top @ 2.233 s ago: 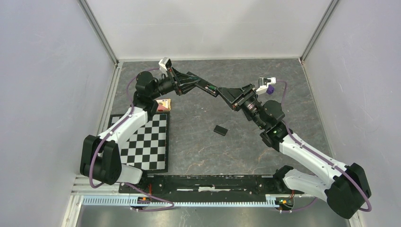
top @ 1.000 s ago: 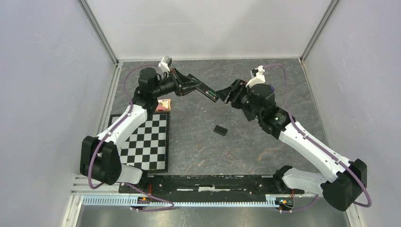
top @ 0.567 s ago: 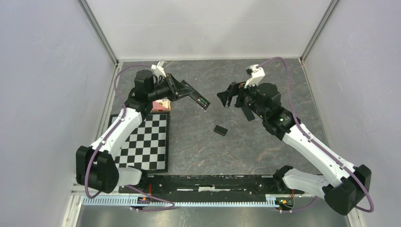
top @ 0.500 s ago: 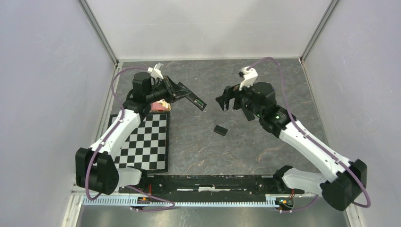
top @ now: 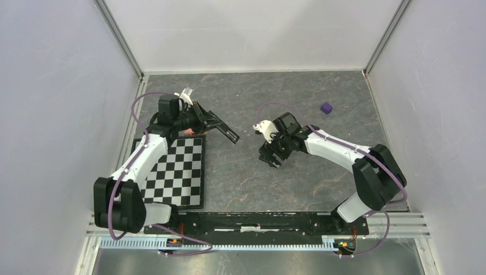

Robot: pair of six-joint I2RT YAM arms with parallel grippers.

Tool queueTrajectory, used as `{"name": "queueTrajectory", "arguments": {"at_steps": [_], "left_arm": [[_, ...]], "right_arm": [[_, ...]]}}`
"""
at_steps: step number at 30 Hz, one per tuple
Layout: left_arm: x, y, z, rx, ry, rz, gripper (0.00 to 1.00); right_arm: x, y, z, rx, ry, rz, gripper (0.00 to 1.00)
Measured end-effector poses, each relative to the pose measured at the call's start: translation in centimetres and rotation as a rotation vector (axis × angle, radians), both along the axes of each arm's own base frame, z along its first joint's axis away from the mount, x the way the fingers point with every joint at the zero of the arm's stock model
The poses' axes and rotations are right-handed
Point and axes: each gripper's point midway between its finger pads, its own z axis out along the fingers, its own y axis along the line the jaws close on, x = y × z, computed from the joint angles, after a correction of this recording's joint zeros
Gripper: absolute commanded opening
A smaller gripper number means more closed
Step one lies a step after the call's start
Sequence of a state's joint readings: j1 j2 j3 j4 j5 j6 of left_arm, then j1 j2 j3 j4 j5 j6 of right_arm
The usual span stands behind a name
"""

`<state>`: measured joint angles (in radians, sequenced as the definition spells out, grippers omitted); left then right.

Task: Load the batteries into the remote control
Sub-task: Pick up the battery cover at the center of the board.

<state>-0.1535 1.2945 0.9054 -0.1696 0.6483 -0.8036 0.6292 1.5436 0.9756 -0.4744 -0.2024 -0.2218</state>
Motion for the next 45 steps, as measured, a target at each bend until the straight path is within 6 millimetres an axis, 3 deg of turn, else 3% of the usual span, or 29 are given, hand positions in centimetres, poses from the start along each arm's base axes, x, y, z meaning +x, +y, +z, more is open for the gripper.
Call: {"name": "queueTrajectory", "arguments": {"at_steps": [7, 11, 20, 29, 36, 45], "left_arm": [[0.0, 0.1, -1.3, 0.014, 0.037, -0.009, 0.02], [0.0, 0.1, -1.6, 0.017, 0.043, -0.013, 0.02], [0.2, 0.2, -2.2, 0.022, 0.058, -0.015, 0.02], [0.3, 0.3, -2.5, 0.021, 0.067, -0.014, 0.02], [0.2, 0.3, -2.5, 0.021, 0.067, -0.015, 0.02], [0.2, 0.3, -2.5, 0.020, 0.067, -0.016, 0.02]], "right_arm": [[-2.1, 0.4, -3.6, -0.126, 0.049, 0.143, 0.80], [-2.4, 0.5, -4.6, -0.173, 0.049, 0.165, 0.78], [-0.8, 0.6, -4.5, -0.202, 0.009, 0.144, 0.78], [0.0, 1.7, -4.6, -0.182, 0.028, 0.163, 0.65], [-0.2, 1.6, -4.7, -0.180, 0.041, 0.166, 0.69], [-0.3, 1.1, -4.8, -0.187, 0.061, 0.147, 0.41]]}}
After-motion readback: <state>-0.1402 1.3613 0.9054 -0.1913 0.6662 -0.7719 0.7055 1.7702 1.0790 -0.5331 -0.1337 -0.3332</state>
